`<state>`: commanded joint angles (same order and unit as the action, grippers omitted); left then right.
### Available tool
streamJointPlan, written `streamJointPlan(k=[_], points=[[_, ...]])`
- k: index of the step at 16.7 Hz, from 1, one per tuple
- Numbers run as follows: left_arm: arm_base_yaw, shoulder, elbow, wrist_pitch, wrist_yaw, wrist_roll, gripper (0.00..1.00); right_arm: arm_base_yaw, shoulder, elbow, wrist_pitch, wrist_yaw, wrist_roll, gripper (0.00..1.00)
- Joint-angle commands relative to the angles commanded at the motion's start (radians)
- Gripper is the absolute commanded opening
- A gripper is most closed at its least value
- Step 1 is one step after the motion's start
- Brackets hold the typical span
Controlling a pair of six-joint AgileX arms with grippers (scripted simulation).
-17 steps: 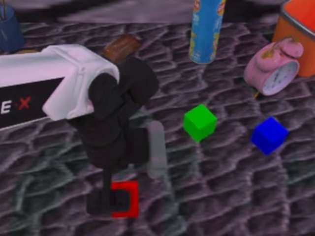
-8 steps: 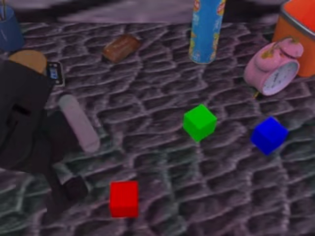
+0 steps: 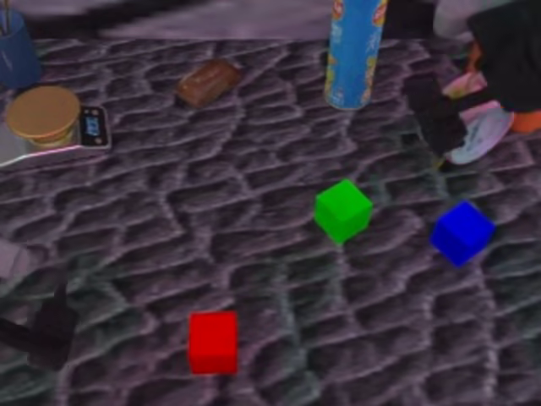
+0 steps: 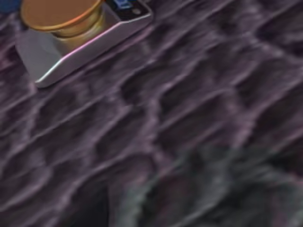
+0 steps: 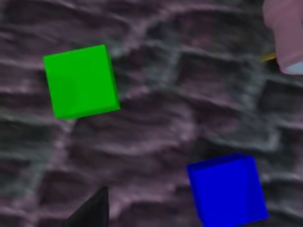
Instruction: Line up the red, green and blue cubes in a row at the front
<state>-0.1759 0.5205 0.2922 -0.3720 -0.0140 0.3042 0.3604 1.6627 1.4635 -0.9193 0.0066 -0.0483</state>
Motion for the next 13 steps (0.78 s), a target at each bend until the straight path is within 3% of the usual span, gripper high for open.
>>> streamJointPlan(k=[8, 13], points=[[0.168, -0.425, -0.262, 0.298, 0.01, -0.247, 1.0, 0.146, 0.633, 0.595, -0.354, -0.001, -0.018, 1.0], [0.196, -0.521, -0.292, 0.372, 0.014, -0.304, 1.0, 0.177, 0.761, 0.729, -0.42, -0.001, -0.022, 1.0]])
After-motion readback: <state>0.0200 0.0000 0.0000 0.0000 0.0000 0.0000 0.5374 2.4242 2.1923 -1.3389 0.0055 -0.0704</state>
